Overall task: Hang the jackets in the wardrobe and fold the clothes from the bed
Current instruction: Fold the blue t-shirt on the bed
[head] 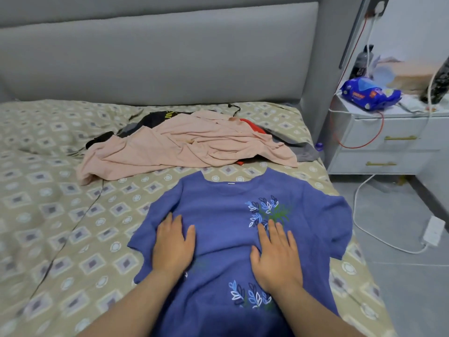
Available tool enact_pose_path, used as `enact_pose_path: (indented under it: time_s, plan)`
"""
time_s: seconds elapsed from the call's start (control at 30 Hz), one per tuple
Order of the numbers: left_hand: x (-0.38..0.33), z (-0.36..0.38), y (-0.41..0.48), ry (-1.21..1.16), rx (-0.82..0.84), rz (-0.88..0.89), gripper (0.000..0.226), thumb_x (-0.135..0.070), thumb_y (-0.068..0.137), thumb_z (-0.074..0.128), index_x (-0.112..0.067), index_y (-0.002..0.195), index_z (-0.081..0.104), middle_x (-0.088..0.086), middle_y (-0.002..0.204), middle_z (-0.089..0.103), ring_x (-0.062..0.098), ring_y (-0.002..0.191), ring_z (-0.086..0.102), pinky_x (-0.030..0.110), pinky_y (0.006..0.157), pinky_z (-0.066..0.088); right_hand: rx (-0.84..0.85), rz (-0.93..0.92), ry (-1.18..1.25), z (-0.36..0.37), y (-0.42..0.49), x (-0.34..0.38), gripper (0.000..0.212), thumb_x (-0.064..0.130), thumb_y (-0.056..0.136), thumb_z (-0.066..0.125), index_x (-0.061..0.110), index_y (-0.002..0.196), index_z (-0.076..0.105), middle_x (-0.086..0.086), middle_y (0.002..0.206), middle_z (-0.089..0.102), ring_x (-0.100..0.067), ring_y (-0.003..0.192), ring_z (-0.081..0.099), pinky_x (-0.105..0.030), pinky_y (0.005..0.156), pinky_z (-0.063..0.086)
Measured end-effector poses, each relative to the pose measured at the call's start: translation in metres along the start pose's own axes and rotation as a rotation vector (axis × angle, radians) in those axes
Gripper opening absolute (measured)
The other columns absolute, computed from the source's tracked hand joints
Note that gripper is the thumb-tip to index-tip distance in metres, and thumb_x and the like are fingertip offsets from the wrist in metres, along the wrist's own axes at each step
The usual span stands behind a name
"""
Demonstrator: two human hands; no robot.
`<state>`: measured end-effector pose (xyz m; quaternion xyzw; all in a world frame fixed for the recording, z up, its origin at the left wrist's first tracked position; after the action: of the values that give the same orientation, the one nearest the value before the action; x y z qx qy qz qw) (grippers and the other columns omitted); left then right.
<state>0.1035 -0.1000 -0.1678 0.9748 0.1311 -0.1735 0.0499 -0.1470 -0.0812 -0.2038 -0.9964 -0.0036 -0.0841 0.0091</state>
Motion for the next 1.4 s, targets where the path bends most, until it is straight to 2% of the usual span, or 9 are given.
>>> enact_pose_path:
  time_s: [0.2, 0.33, 0.57, 0.73, 0.83, 0.93, 1.13, 1.27, 1.4]
  plan:
    - [0.075, -0.036, 0.048, -0.041, 0.049, -0.626, 0.063, -0.046, 0.088, 0.06, -0.004, 0.132, 0.047, 0.023, 0.135, 0.05, 0.042, 0.124, 0.048, 0.05, 0.1, 0.042, -0.051, 0.002, 0.007, 0.004, 0.002, 0.0, 0.064, 0.045, 0.084, 0.037, 0.014, 0.133, 0.064, -0.012, 0.141, 0.057, -0.03, 0.131, 0.053, -0.045, 0.112, 0.022]
    - [0.059, -0.045, 0.07, -0.028, 0.204, -0.277, 0.019, -0.007, 0.084, 0.051, -0.012, 0.1, 0.059, 0.02, 0.109, 0.066, 0.038, 0.097, 0.061, 0.038, 0.08, 0.046, -0.065, 0.001, 0.009, 0.004, 0.001, 0.001, 0.064, 0.045, 0.084, 0.036, 0.014, 0.133, 0.063, -0.011, 0.142, 0.057, -0.029, 0.132, 0.053, -0.044, 0.112, 0.022]
    - [0.039, -0.115, 0.133, 0.319, -0.323, 0.016, 0.024, -0.004, 0.076, 0.061, 0.0, 0.1, 0.06, 0.03, 0.102, 0.058, 0.048, 0.093, 0.055, 0.049, 0.076, 0.045, -0.079, 0.007, 0.003, 0.004, 0.001, 0.001, 0.064, 0.044, 0.082, 0.037, 0.015, 0.132, 0.064, -0.012, 0.14, 0.058, -0.029, 0.132, 0.053, -0.044, 0.112, 0.021]
    - [-0.037, -0.021, 0.071, 0.125, 0.25, 0.603, 0.043, -0.04, 0.086, 0.036, -0.013, 0.11, 0.061, 0.008, 0.12, 0.061, 0.033, 0.109, 0.058, 0.039, 0.088, 0.046, -0.08, 0.007, 0.008, 0.001, 0.0, 0.003, 0.063, 0.044, 0.081, 0.04, 0.015, 0.13, 0.066, -0.012, 0.138, 0.06, -0.029, 0.129, 0.056, -0.044, 0.111, 0.023]
    - [-0.063, -0.003, 0.085, -0.017, 0.278, 0.373, 0.055, -0.037, 0.101, 0.042, -0.022, 0.153, 0.032, 0.0, 0.163, 0.023, 0.027, 0.135, 0.044, 0.037, 0.103, 0.041, -0.103, 0.001, 0.01, 0.003, 0.002, 0.001, 0.063, 0.044, 0.08, 0.041, 0.016, 0.13, 0.066, -0.011, 0.138, 0.06, -0.028, 0.129, 0.056, -0.044, 0.111, 0.023]
    - [-0.07, 0.003, 0.121, -0.112, 0.265, 0.108, 0.069, -0.035, 0.099, 0.051, -0.02, 0.156, 0.017, 0.008, 0.156, 0.036, 0.03, 0.132, 0.048, 0.039, 0.099, 0.042, -0.111, 0.003, 0.02, 0.004, 0.001, 0.001, 0.063, 0.045, 0.08, 0.041, 0.016, 0.131, 0.065, -0.011, 0.138, 0.06, -0.027, 0.129, 0.056, -0.044, 0.111, 0.023]
    - [-0.069, 0.003, 0.144, -0.043, 0.261, 0.018, 0.011, -0.001, 0.088, 0.044, -0.012, 0.089, 0.045, 0.009, 0.095, 0.057, 0.028, 0.089, 0.048, 0.033, 0.072, 0.034, -0.131, -0.004, 0.034, 0.004, 0.002, 0.001, 0.063, 0.045, 0.077, 0.044, 0.016, 0.129, 0.066, -0.01, 0.137, 0.061, -0.027, 0.128, 0.056, -0.045, 0.11, 0.024]
    - [-0.054, 0.0, 0.116, -0.28, 0.007, -0.036, 0.053, -0.008, 0.093, 0.046, -0.013, 0.145, 0.037, 0.019, 0.154, 0.025, 0.039, 0.126, 0.044, 0.043, 0.098, 0.041, -0.124, -0.002, 0.041, 0.004, 0.002, 0.0, 0.063, 0.044, 0.076, 0.044, 0.016, 0.127, 0.067, -0.01, 0.136, 0.062, -0.028, 0.127, 0.057, -0.045, 0.11, 0.024]
    - [-0.037, 0.032, 0.009, 0.016, 0.054, 0.161, 0.061, -0.036, 0.093, 0.04, -0.009, 0.147, 0.044, 0.016, 0.159, 0.03, 0.035, 0.146, 0.028, 0.05, 0.118, 0.026, -0.096, -0.011, 0.091, 0.0, 0.001, 0.0, 0.064, 0.046, 0.074, 0.045, 0.017, 0.125, 0.068, -0.009, 0.134, 0.063, -0.026, 0.127, 0.058, -0.043, 0.11, 0.024]
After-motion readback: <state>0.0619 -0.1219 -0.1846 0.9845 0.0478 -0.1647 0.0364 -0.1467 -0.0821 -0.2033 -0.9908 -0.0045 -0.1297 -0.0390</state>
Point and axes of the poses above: each hand's wrist, its own y-axis towards the middle knuckle, its own z-axis out of the palm, x = y × z, the point moved 4 cm from there along y, towards the middle knuckle
